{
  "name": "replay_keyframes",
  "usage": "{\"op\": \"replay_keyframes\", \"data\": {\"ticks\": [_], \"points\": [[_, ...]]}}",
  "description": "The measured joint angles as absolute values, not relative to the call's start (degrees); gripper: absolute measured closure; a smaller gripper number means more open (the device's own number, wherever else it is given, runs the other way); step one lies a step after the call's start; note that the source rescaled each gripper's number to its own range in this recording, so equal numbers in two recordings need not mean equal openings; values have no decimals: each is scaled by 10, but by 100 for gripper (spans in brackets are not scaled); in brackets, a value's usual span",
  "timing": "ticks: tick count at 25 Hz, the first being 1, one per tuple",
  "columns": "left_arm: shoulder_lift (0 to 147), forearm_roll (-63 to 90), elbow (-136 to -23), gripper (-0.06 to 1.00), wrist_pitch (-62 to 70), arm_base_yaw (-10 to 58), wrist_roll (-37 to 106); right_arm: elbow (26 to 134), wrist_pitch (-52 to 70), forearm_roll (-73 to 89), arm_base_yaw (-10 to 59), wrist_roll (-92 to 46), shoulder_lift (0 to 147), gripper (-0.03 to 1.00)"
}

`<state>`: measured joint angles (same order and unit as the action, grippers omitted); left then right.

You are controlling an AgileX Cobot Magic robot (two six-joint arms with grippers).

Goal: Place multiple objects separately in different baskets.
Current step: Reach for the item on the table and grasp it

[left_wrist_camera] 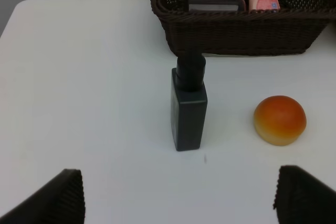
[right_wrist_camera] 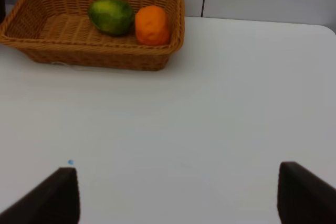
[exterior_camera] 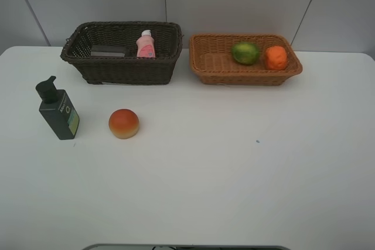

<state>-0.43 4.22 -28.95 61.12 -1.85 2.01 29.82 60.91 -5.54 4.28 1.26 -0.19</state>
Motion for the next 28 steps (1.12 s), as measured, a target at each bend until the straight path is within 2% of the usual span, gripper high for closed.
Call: {"op": "replay_keyframes", "data": {"ticks": [28], "points": [[-4, 42, -289, 6, 611, -19, 20, 298, 609, -55, 43, 11, -2, 20]]}}
